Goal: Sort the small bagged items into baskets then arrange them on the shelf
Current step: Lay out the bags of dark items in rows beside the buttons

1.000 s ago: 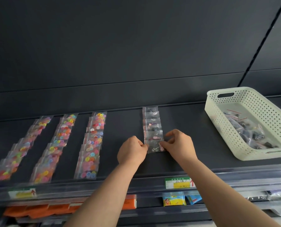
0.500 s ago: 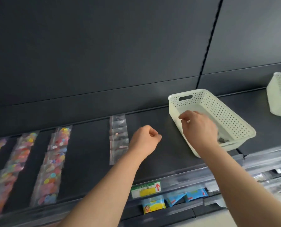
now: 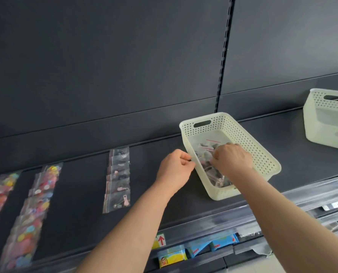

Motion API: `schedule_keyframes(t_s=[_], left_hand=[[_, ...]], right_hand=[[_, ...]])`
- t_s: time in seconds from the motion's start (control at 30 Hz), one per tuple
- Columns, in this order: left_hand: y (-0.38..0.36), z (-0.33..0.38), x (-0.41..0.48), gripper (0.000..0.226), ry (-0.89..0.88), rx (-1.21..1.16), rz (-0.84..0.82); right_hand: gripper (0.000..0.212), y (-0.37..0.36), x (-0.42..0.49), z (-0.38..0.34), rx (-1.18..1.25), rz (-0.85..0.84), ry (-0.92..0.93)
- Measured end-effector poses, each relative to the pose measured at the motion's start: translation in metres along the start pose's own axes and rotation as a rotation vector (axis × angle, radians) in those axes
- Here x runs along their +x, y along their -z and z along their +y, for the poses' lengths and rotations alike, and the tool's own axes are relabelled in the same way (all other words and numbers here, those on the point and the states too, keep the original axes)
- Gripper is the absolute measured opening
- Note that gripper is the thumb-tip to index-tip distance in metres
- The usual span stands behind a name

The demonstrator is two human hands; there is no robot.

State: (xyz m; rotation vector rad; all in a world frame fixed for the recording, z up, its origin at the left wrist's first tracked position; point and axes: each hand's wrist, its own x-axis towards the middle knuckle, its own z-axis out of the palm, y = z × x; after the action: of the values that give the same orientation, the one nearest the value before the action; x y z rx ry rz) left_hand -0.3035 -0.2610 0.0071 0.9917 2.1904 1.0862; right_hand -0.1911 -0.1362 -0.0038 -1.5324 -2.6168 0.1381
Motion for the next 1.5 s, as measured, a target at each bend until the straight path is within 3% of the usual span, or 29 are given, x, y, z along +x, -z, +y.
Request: schedule_keyframes(t_s=[0.1,0.27,0.37,0.5,0.67,0.8,0.87,0.97,1.07,1.23,1.37,1.5], left_hand=[[0.000,-0.004,-0.001,0.012,0.027,-0.008,0.025],[0.001,-0.007,-0.003,0.011,0.038,-0.042,0.042],[0.009,-0.006,-0.006,0.016,0.059,-0.182,0.067],[0.028,-0.005,-0.017,0.025,0.119,-0.485,0.035],[0.056,-0.030,-0.032,0.005,0.152,-0.453,0.116],[0.077,-0.052,-0.045,0.020,0.169,-0.362,0.105],[0.087,-0.059,-0.052,0.019,0.141,-0.313,0.102],[0.098,-0.070,-0.059,0.008,0.134,-0.249,0.144],[0.108,-0.078,-0.062,0.009,0.206,-0.424,0.217],[0.121,-0.087,-0.073,0.010,0.308,-0.571,0.155],[0.133,-0.105,-0.082,0.009,0.323,-0.387,0.123],[0.140,-0.127,-0.092,0.003,0.345,-0.121,0.093]], right_hand=[[0.017,0.000,0.000,0.002,0.108,0.042,-0.009],[0.006,0.009,-0.001,0.001,0.598,0.120,-0.024],[0.010,0.024,-0.011,-0.011,1.044,0.049,-0.044],[0.021,0.035,-0.027,-0.037,1.252,-0.148,0.051],[0.016,0.026,-0.045,-0.069,1.240,-0.292,0.132],[0.035,0.013,-0.049,-0.091,0.840,-0.228,0.281],[0.045,0.011,-0.054,-0.104,0.718,-0.276,0.372],[0.053,0.006,-0.061,-0.120,0.781,-0.365,0.376],[0.066,-0.002,-0.069,-0.131,1.033,-0.581,0.313],[0.048,-0.017,-0.082,-0.145,1.200,-0.631,0.192],[0.049,-0.017,-0.090,-0.153,0.961,-0.618,0.261],[0.048,-0.026,-0.097,-0.160,0.920,-0.612,0.195]])
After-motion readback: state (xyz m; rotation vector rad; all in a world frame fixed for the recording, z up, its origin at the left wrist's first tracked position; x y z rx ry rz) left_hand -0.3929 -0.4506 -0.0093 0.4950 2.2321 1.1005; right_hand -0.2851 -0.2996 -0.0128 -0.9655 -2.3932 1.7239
